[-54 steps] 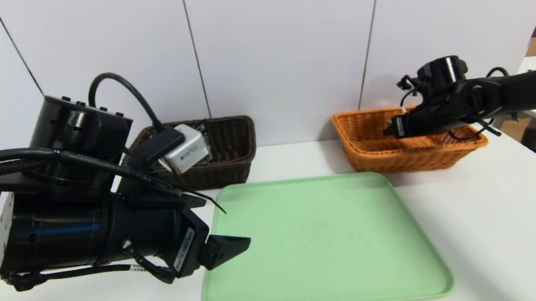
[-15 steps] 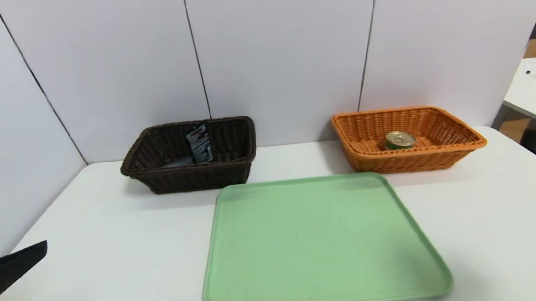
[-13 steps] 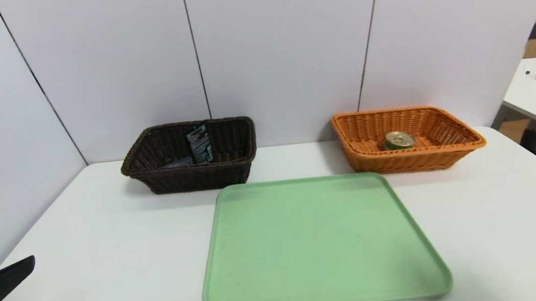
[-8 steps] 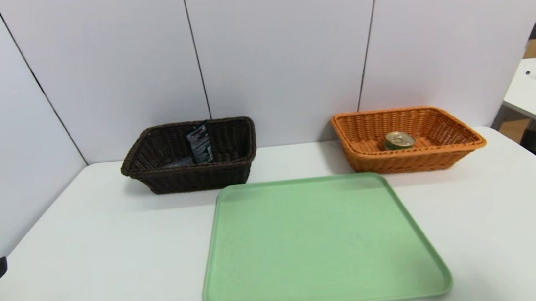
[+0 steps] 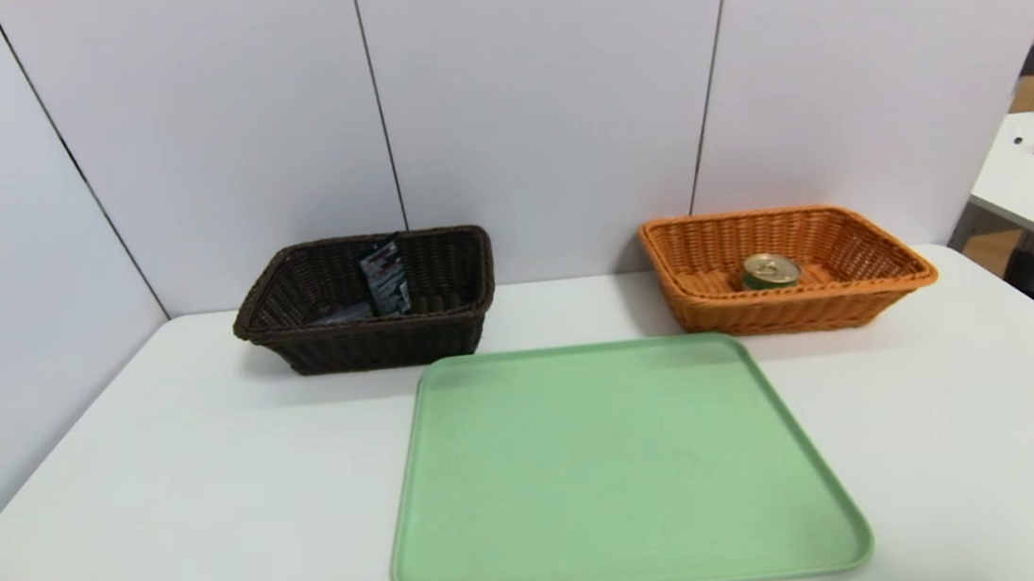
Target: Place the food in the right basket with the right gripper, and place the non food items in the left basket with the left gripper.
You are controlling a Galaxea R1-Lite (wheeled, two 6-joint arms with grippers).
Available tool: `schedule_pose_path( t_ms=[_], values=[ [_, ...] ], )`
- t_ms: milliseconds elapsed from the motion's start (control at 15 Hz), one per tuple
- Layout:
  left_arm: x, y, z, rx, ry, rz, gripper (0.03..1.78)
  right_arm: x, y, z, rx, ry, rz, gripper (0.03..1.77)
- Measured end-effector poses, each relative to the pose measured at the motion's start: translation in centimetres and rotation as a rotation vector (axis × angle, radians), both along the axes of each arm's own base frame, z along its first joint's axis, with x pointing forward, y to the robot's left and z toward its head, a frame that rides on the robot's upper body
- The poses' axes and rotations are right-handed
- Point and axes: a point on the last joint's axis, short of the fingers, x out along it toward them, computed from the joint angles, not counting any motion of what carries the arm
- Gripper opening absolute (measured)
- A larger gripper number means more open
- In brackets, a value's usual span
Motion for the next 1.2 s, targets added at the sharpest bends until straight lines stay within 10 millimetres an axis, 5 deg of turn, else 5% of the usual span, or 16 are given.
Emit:
schedule_pose_path(
  t_ms=[467,867,1200],
  values=[
    [-2.8,0.4,-3.1,0.001,-0.027,0.032,1.69,-3.5,-0.2,-1.6,-0.04,-0.045,-0.063,1.69],
    [-4.0,0.3,-4.5,-0.027,-0.059,-0.041,1.69,-5.3,0.3,-4.4,0.003,-0.02,0.165,1.69],
    [-4.9,0.3,-5.8,-0.026,-0.078,-0.016,1.69,-6.1,0.3,-5.6,-0.004,-0.04,0.129,1.69]
  ],
)
